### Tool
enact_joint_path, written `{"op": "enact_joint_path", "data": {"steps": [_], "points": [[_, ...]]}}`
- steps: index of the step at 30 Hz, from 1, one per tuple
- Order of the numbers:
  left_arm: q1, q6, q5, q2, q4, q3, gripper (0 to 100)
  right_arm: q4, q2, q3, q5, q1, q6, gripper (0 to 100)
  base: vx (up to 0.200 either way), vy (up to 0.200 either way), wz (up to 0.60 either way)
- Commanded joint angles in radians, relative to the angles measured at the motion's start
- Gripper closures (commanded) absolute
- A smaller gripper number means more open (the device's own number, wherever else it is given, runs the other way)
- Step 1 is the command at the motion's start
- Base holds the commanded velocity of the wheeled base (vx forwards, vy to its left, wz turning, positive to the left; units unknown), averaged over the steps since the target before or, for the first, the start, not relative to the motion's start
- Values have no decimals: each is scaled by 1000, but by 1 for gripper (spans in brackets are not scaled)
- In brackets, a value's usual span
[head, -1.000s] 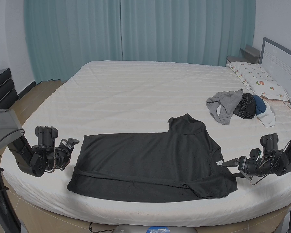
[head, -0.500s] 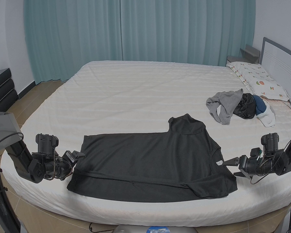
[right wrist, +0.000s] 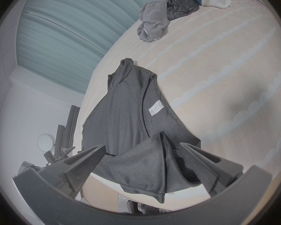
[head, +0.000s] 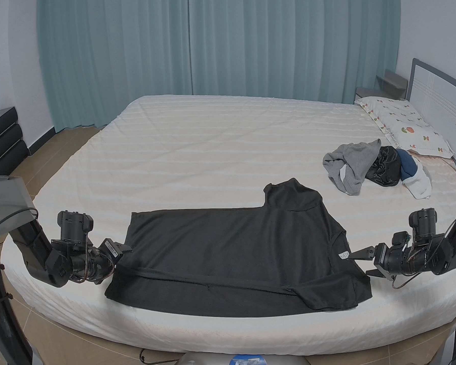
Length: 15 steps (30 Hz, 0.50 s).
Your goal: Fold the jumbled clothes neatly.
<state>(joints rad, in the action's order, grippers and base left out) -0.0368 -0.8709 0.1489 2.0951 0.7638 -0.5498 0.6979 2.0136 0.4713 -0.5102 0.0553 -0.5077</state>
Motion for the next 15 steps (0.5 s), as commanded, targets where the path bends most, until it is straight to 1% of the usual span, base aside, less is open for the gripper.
{"op": "enact_joint_path", "data": {"steps": [1,9,15], "points": [[0,1,0,2,-1,7,100,2,-7,1,-1,5,1,0,0,0,0],[6,1,-2,-20,0,24,100,2,-10,9,1,-11,17,0,0,0,0],[9,4,-2,-30,2,25,100,12,40,66,10,-75,17,0,0,0,0]]}}
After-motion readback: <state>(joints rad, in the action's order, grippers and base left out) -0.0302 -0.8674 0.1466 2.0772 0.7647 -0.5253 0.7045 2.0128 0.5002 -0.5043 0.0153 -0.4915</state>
